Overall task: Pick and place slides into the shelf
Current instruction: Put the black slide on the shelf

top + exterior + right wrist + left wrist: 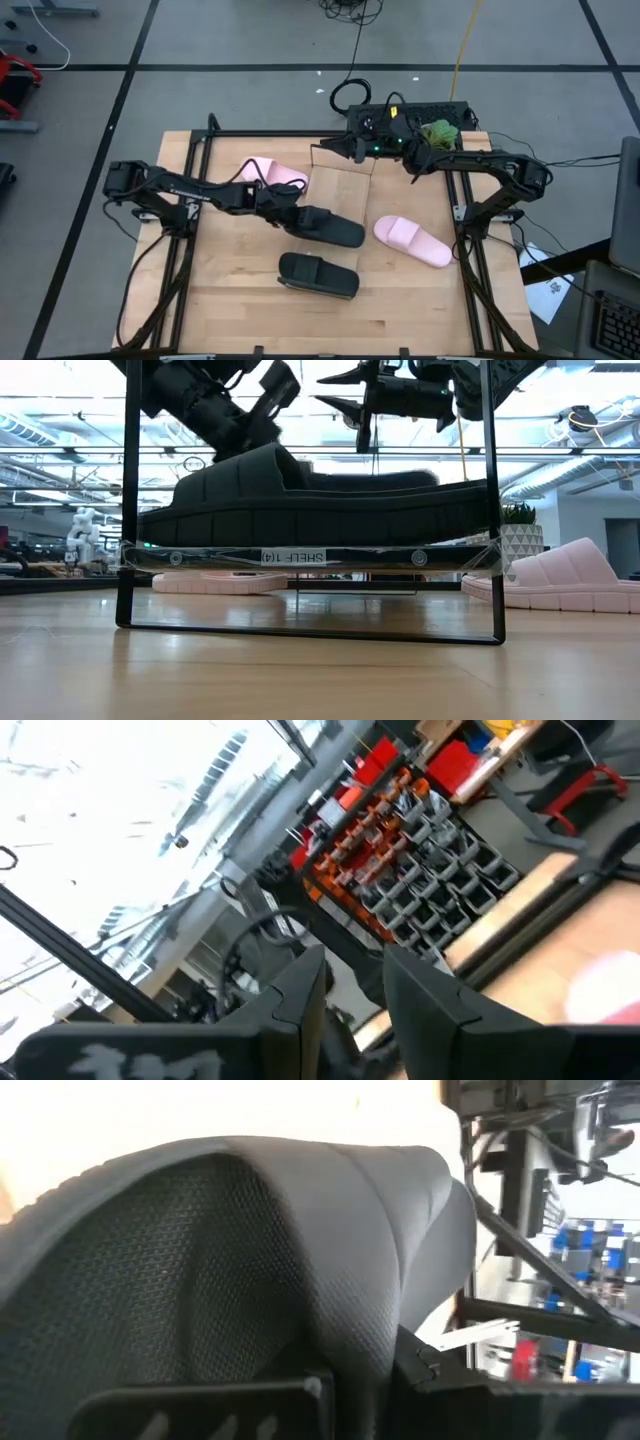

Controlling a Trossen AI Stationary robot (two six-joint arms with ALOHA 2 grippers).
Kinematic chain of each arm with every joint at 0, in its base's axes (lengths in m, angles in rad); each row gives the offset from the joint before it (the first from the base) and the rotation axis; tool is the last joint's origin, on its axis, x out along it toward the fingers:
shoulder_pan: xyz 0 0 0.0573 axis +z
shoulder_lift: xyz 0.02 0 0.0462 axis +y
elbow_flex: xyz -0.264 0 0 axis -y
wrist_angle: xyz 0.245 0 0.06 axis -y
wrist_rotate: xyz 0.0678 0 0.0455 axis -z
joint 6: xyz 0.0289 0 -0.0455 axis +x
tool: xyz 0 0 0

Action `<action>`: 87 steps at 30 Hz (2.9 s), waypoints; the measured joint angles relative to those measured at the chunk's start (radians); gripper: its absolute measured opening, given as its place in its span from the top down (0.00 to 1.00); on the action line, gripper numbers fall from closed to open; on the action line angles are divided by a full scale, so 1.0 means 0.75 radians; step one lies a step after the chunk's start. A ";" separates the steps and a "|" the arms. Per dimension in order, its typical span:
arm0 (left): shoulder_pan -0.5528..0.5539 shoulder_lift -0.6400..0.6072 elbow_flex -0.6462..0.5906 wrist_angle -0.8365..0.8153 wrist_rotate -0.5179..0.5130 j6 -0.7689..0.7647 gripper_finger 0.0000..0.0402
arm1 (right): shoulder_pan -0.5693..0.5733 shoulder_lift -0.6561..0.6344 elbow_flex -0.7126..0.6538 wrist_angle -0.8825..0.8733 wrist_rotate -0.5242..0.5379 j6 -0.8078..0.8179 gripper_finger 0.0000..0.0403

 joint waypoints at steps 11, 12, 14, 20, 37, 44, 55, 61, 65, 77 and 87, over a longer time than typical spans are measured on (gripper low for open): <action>-0.063 0.102 -0.008 0.104 -0.055 -0.124 0.94 | -0.039 0.000 0.000 0.103 -0.165 0.081 0.77; -0.066 0.120 -0.002 0.154 -0.063 -0.136 0.94 | -0.040 0.000 0.000 0.106 -0.175 0.081 0.77; -0.071 0.124 -0.006 0.137 -0.065 -0.144 0.94 | -0.039 0.000 0.000 0.107 -0.175 0.081 0.77; -0.071 0.179 -0.007 0.207 -0.051 -0.149 0.94 | -0.039 0.000 0.001 0.108 -0.175 0.079 0.77; -0.070 0.186 -0.005 0.178 -0.031 -0.132 0.94 | -0.039 0.000 0.000 0.118 -0.172 0.076 0.77; -0.068 0.186 -0.005 0.157 -0.031 -0.129 0.94 | -0.039 0.000 0.000 0.119 -0.172 0.076 0.77; -0.079 0.186 -0.005 0.152 -0.019 -0.154 0.94 | -0.039 0.000 0.000 0.119 -0.173 0.076 0.77; -0.090 0.186 -0.005 0.143 -0.014 -0.167 0.94 | -0.039 0.000 0.000 0.119 -0.173 0.076 0.77; -0.089 0.186 -0.005 0.120 -0.013 -0.167 0.94 | -0.039 0.000 0.000 0.119 -0.174 0.076 0.77; -0.113 0.186 -0.005 0.122 0.000 -0.218 0.94 | -0.038 0.000 0.000 0.118 -0.174 0.076 0.77; -0.114 0.186 -0.005 0.121 0.000 -0.224 0.94 | -0.038 0.000 0.000 0.118 -0.173 0.076 0.77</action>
